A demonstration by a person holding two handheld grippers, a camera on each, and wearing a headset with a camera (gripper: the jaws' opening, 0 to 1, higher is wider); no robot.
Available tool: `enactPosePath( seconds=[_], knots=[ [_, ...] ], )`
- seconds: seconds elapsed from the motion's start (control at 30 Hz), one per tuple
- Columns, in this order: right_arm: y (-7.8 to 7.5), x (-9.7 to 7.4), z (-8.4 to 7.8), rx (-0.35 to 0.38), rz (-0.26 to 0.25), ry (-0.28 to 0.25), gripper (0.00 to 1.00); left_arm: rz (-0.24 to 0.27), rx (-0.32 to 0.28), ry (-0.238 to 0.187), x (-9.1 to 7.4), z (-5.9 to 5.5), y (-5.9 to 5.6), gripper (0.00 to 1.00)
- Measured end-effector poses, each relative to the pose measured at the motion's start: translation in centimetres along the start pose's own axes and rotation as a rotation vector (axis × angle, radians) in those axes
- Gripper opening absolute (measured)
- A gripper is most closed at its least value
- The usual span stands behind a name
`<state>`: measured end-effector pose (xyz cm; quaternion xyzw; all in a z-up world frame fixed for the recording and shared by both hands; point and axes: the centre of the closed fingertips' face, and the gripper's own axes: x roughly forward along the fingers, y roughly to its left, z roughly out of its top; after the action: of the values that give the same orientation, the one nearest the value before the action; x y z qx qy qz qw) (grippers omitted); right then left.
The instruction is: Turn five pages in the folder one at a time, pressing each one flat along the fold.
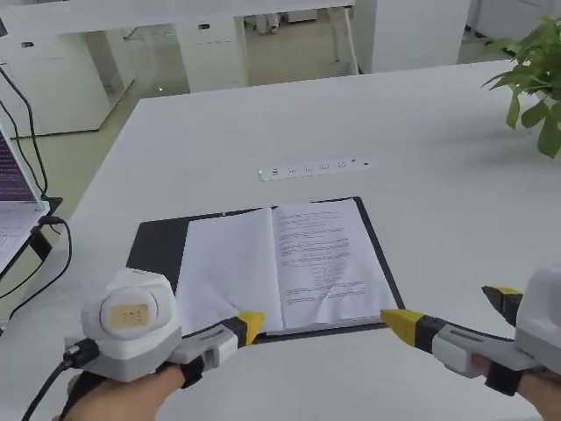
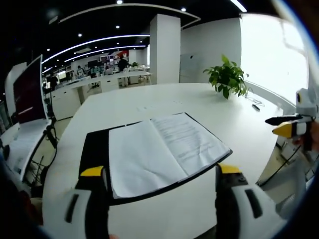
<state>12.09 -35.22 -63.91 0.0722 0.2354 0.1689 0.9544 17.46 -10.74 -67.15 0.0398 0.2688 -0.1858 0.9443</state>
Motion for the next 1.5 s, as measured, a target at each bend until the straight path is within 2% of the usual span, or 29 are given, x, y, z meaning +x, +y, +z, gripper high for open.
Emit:
enactPosePath(
  seconds=[0.03,0.1,0.17,0.27,0.47,0.57,0.73,0.83,0.93,0.97,1.03,1.07,1.1,1.37,1.47,1.5],
  knots=[
    [0.0,0.0,0.0,0.000,0.000,0.000,0.89,-0.011,0.005,0.015,0.7,-0.3,-0.5,0.82],
    [-0.1,0.1,0.0,0.003,-0.001,0.003,0.88,-0.037,-0.014,0.016,2.1,-0.5,-1.5,0.83],
    [-0.2,0.2,0.0,0.005,0.001,0.000,0.87,-0.046,-0.017,0.039,3.3,-0.9,-2.2,0.78],
    [0.0,0.3,0.1,0.018,0.007,-0.001,0.85,-0.056,0.026,0.064,5.0,-1.4,-3.3,0.70],
    [0.5,0.5,0.0,0.012,0.024,-0.002,0.83,-0.105,0.070,0.061,8.4,-1.2,-6.7,0.63],
    [0.7,0.6,-0.3,0.018,0.032,0.002,0.83,-0.129,0.093,0.063,10.1,-1.5,-8.4,0.59],
    [1.0,0.6,-0.9,0.017,0.036,0.016,0.82,-0.143,0.111,0.100,12.2,-2.9,-9.8,0.56],
    [1.1,0.6,-1.2,0.015,0.038,0.023,0.82,-0.151,0.104,0.080,13.0,-2.5,-10.6,0.52],
    [1.1,0.7,-1.5,0.018,0.037,0.031,0.81,-0.151,0.116,0.078,13.9,-2.7,-11.1,0.49],
    [1.1,0.6,-1.5,0.020,0.038,0.030,0.81,-0.152,0.121,0.095,14.2,-3.1,-11.2,0.48],
    [1.0,0.6,-1.6,0.025,0.036,0.031,0.81,-0.116,0.157,0.180,14.4,-5.2,-10.4,0.45],
    [1.0,0.7,-1.8,0.026,0.035,0.034,0.80,-0.126,0.159,0.129,14.4,-4.6,-10.8,0.45],
    [0.9,0.6,-1.9,0.027,0.036,0.038,0.80,-0.118,0.154,0.117,14.5,-4.4,-10.8,0.45],
    [0.5,0.8,-2.7,0.048,0.031,0.055,0.77,-0.111,0.132,0.080,14.6,-4.4,-10.5,0.43],
    [0.5,0.8,-2.8,0.054,0.032,0.058,0.77,-0.111,0.125,0.058,14.6,-4.4,-10.5,0.40],
    [0.5,0.8,-2.8,0.054,0.032,0.058,0.77,-0.106,0.127,0.051,14.6,-4.4,-10.4,0.37]
  ],
)
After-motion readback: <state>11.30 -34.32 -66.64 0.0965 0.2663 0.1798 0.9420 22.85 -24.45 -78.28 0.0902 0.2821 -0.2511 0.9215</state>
